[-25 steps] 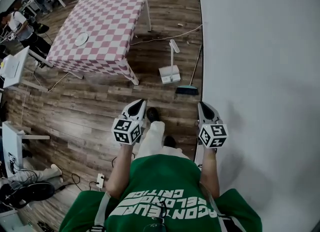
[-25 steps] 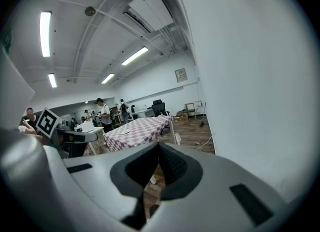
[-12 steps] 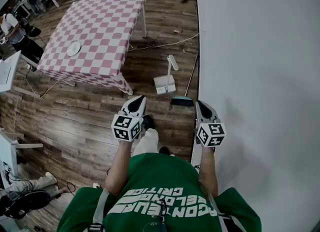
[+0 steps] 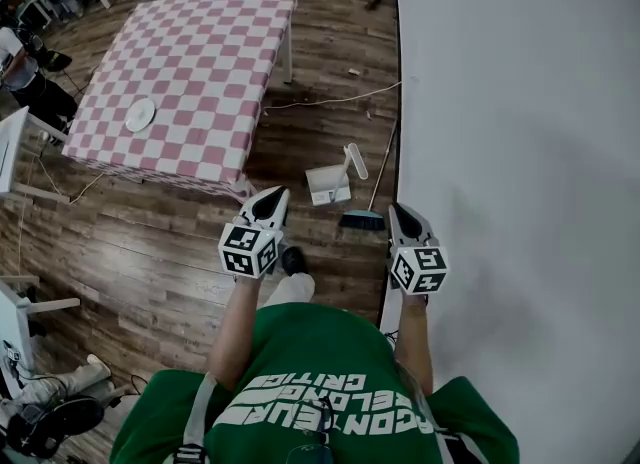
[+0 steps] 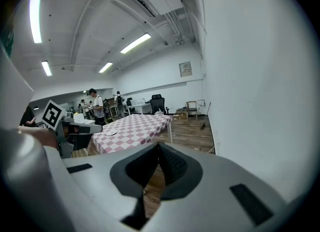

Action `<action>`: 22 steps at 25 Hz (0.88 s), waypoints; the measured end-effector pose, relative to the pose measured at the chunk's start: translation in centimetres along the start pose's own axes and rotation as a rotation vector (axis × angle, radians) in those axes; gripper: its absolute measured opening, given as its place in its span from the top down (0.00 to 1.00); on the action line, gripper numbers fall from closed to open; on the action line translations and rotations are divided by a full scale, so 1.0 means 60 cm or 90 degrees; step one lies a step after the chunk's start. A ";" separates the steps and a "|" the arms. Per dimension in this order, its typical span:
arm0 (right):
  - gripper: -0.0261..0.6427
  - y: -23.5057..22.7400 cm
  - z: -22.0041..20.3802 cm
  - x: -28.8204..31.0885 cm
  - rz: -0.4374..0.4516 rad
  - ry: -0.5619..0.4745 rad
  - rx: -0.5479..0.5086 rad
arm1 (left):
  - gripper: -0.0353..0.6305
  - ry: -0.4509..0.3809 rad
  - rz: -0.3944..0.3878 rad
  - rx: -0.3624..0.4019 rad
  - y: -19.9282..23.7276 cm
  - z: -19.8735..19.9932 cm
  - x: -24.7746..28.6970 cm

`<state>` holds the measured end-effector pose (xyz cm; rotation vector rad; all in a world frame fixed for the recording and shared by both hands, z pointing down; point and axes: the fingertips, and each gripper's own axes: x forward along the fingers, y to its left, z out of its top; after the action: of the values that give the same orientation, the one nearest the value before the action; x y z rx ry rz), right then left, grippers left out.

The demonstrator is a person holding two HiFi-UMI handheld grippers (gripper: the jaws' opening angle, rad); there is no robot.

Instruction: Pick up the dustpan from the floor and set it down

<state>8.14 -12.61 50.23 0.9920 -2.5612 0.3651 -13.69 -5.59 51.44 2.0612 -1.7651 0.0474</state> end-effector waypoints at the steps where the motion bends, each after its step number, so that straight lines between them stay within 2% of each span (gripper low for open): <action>1: 0.95 -0.001 0.009 0.012 -0.004 0.003 -0.001 | 0.94 0.001 -0.003 -0.001 0.011 0.009 0.009; 6: 0.95 0.005 0.101 0.006 -0.022 -0.002 -0.021 | 0.94 -0.015 -0.029 0.001 0.008 0.100 0.021; 10: 0.95 -0.007 0.045 0.109 -0.036 0.030 -0.012 | 0.94 0.009 -0.044 -0.015 0.081 0.040 0.089; 13: 0.95 -0.010 0.041 0.142 -0.035 0.046 -0.012 | 0.94 0.022 -0.046 -0.028 0.104 0.020 0.100; 22: 0.95 -0.033 0.065 0.242 -0.006 0.069 -0.022 | 0.94 0.015 -0.016 -0.037 0.164 0.046 0.138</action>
<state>-1.38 -24.07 53.15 0.9446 -2.4565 0.3602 -22.13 -15.28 54.28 2.0336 -1.7065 0.0126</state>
